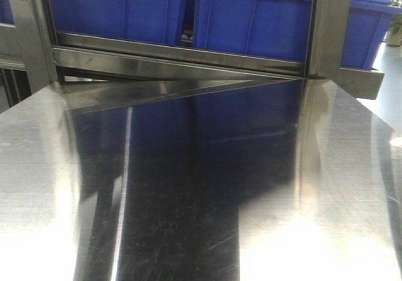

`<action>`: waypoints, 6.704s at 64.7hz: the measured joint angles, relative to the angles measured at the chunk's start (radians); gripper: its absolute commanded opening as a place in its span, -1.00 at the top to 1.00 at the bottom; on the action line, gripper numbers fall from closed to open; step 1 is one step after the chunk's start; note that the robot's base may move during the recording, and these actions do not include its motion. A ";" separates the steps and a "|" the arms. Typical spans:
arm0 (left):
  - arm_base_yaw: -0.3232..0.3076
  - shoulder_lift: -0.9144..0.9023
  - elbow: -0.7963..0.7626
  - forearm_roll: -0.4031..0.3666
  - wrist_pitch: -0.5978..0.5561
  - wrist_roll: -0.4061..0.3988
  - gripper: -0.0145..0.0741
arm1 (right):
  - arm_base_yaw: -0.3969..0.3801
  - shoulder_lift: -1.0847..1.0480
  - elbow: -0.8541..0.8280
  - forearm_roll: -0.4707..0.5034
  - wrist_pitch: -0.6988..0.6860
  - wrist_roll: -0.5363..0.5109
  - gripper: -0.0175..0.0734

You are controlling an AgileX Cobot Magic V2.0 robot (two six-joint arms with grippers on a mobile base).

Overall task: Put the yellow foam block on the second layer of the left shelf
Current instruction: 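Back the base away from the table holding the block, then drive the base across the floor toward the blue-bin shelf rack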

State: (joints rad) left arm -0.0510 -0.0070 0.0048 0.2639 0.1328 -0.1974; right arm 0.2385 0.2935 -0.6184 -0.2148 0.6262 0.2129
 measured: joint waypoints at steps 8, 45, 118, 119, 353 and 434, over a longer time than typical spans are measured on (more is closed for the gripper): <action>0.000 0.000 0.000 0.000 0.000 0.000 0.36 | 0.000 0.000 0.000 -0.002 0.000 0.000 -0.09; 0.000 0.000 0.000 0.000 0.000 0.000 0.36 | 0.006 0.000 0.000 -0.002 0.000 -0.001 -0.09; 0.000 0.000 0.000 0.002 0.000 0.000 0.36 | 0.006 0.000 0.004 -0.005 -0.001 -0.001 -0.09; 0.000 0.000 0.000 0.002 0.000 0.000 0.36 | 0.006 0.000 0.004 -0.005 -0.001 -0.001 -0.09; 0.000 0.000 0.000 0.002 0.000 0.000 0.36 | 0.006 0.000 0.004 -0.009 -0.002 -0.001 -0.09; 0.000 0.000 0.000 0.002 0.000 0.000 0.36 | 0.006 0.000 0.004 -0.009 -0.002 -0.001 -0.09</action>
State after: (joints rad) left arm -0.0510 -0.0070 0.0048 0.2655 0.1328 -0.1974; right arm 0.2448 0.2935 -0.6146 -0.2239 0.6240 0.2119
